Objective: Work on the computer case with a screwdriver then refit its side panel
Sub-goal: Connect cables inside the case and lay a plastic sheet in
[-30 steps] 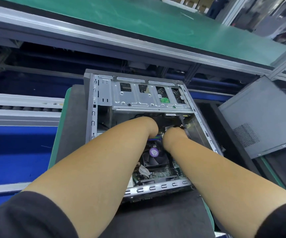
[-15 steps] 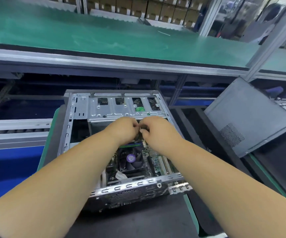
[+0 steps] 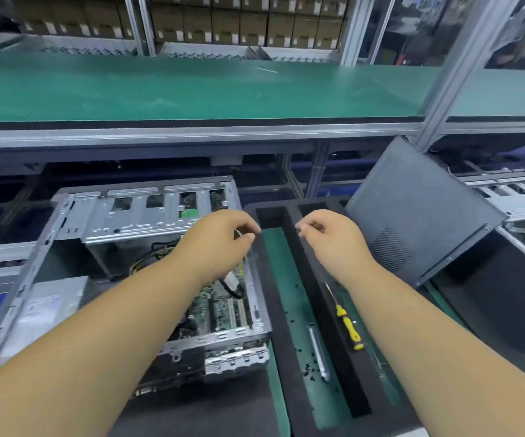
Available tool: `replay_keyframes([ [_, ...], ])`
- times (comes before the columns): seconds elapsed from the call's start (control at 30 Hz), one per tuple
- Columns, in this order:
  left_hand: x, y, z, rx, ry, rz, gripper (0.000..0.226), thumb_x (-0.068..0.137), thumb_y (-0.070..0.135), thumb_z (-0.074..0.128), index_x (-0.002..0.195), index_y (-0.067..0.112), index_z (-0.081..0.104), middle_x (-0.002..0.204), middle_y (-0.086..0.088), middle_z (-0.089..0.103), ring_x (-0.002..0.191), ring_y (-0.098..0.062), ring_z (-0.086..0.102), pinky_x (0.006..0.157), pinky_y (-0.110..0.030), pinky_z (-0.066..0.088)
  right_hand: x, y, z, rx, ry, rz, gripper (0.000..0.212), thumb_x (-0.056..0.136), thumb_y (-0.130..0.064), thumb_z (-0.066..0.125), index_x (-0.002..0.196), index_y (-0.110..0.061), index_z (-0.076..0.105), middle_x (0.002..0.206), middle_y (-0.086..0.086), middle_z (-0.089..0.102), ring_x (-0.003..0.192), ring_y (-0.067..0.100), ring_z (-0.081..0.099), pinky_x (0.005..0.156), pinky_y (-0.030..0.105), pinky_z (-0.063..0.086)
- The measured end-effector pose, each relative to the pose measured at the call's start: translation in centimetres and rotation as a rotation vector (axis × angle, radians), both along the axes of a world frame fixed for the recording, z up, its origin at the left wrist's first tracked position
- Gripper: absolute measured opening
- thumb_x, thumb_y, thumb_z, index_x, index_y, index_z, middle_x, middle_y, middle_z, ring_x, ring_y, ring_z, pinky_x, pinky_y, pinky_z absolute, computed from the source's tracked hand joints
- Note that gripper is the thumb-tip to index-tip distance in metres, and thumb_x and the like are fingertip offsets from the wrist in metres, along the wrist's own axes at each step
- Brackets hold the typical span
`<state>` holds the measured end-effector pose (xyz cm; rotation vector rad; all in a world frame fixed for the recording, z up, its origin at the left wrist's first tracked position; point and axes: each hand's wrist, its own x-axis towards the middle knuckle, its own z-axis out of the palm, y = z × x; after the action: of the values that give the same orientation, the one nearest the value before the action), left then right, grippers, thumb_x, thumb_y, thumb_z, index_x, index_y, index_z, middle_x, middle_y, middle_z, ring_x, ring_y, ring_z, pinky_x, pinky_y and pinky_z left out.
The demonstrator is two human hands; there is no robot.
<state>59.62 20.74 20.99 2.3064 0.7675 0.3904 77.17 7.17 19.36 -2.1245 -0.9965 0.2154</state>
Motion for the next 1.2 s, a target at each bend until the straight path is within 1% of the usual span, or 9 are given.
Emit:
replay_keyframes([
  [0.17, 3.4, -3.4, -1.1, 0.054, 0.026, -0.032, 0.019, 0.093, 0.025, 0.056, 0.098, 0.040, 0.066, 0.093, 0.025, 0.058, 0.080, 0.013, 0.053, 0.066, -0.011, 0.039, 6.8, -4.1, -3.3, -0.037, 0.183, -0.151, 0.017, 0.089, -0.026, 0.057, 0.078, -0.029, 0.070, 0.087, -0.013, 0.071, 0.083, 0.011, 0.063, 0.077, 0.033, 0.051],
  [0.37, 5.7, -5.4, -2.3, 0.065, 0.088, 0.007, 0.018, 0.094, 0.027, 0.056, 0.100, 0.042, 0.066, 0.098, 0.025, 0.057, 0.085, 0.011, 0.053, 0.071, -0.012, 0.039, 12.0, -6.0, -9.4, -0.155, 0.382, -0.192, 0.019, 0.084, -0.018, 0.054, 0.085, -0.011, 0.071, 0.076, -0.008, 0.067, 0.071, 0.016, 0.059, 0.067, 0.032, 0.048],
  [0.43, 6.3, -5.9, -2.6, 0.054, 0.087, 0.045, 0.018, 0.092, 0.027, 0.058, 0.098, 0.041, 0.067, 0.096, 0.025, 0.058, 0.084, 0.012, 0.052, 0.072, -0.013, 0.040, 12.8, -5.6, -11.8, -0.250, 0.410, -0.164, 0.027, 0.084, -0.010, 0.050, 0.100, 0.007, 0.062, 0.072, 0.015, 0.057, 0.071, 0.015, 0.046, 0.064, 0.030, 0.036],
  [0.5, 6.7, -6.3, -3.0, 0.051, 0.096, 0.071, 0.017, 0.092, 0.027, 0.058, 0.097, 0.040, 0.067, 0.095, 0.025, 0.059, 0.084, 0.013, 0.052, 0.072, -0.009, 0.038, 13.3, -5.0, -13.4, -0.325, 0.446, -0.136, 0.027, 0.091, -0.010, 0.053, 0.110, 0.007, 0.063, 0.089, 0.028, 0.063, 0.072, 0.018, 0.051, 0.064, 0.030, 0.040],
  [0.57, 6.9, -6.7, -3.2, 0.055, 0.113, 0.089, 0.017, 0.092, 0.027, 0.058, 0.097, 0.040, 0.068, 0.095, 0.024, 0.059, 0.085, 0.013, 0.052, 0.071, -0.007, 0.036, 13.2, -4.2, -14.1, -0.375, 0.483, -0.107, 0.031, 0.095, -0.019, 0.058, 0.123, -0.006, 0.064, 0.103, 0.014, 0.067, 0.085, 0.024, 0.065, 0.079, 0.033, 0.053],
  [0.7, 7.1, -7.3, -3.5, 0.029, 0.126, 0.134, 0.018, 0.091, 0.026, 0.058, 0.096, 0.040, 0.068, 0.096, 0.022, 0.061, 0.087, 0.007, 0.055, 0.076, -0.014, 0.042, 13.0, -2.6, -15.2, -0.471, 0.497, -0.046, 0.052, 0.098, -0.038, 0.054, 0.141, -0.011, 0.047, 0.128, 0.011, 0.060, 0.107, 0.028, 0.061, 0.096, 0.037, 0.048],
  [0.87, 7.5, -7.6, -3.5, -0.001, 0.129, 0.168, 0.018, 0.092, 0.023, 0.059, 0.097, 0.037, 0.069, 0.098, 0.018, 0.063, 0.088, 0.003, 0.057, 0.082, -0.018, 0.046, 13.3, -1.9, -15.8, -0.546, 0.529, 0.023, 0.047, 0.101, -0.028, 0.053, 0.138, 0.000, 0.050, 0.141, 0.017, 0.054, 0.127, 0.034, 0.053, 0.108, 0.040, 0.041],
  [1.07, 8.0, -8.3, -3.4, -0.048, 0.108, 0.185, 0.020, 0.091, 0.022, 0.058, 0.095, 0.037, 0.070, 0.099, 0.018, 0.064, 0.088, 0.002, 0.059, 0.081, -0.018, 0.048, 14.9, -2.6, -15.1, -0.277, 0.623, -0.096, 0.042, 0.092, -0.009, 0.067, 0.132, -0.007, 0.059, 0.136, 0.014, 0.058, 0.121, 0.031, 0.056, 0.103, 0.038, 0.044],
  [1.2, 8.6, -8.8, -3.1, -0.065, 0.111, 0.187, 0.019, 0.092, 0.024, 0.058, 0.095, 0.038, 0.069, 0.096, 0.020, 0.065, 0.086, 0.003, 0.058, 0.077, -0.015, 0.047, 15.6, -3.1, -12.2, -0.121, 0.666, -0.091, 0.040, 0.090, -0.012, 0.069, 0.129, -0.015, 0.062, 0.130, 0.005, 0.060, 0.101, 0.018, 0.057, 0.081, 0.027, 0.044],
])
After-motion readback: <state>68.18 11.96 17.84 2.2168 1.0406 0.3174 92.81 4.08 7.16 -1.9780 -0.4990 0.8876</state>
